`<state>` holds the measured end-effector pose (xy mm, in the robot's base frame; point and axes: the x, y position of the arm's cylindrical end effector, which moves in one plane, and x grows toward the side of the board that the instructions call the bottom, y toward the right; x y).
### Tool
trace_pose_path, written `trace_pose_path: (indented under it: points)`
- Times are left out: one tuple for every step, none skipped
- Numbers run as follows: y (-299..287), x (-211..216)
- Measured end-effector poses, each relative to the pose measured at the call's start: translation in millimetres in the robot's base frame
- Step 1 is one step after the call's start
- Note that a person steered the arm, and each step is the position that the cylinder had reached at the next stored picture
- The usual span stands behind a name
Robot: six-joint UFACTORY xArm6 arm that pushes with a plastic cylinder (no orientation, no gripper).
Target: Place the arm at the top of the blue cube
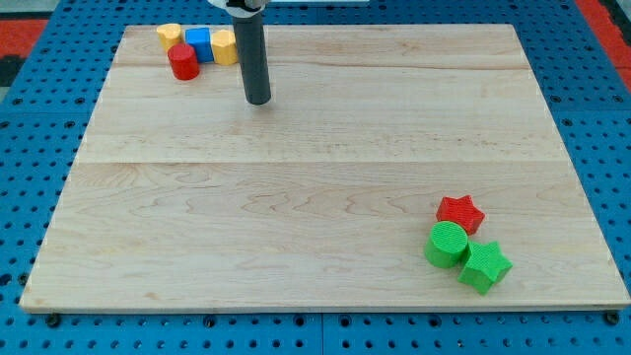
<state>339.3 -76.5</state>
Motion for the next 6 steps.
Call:
trace_pose_path:
  points:
    - [-0.4, 0.0]
    - [29.4, -31.6]
    - [46.8, -103.8]
    - [46.8, -147.0]
    - [39.7, -147.1]
    - [-24.3, -146.6]
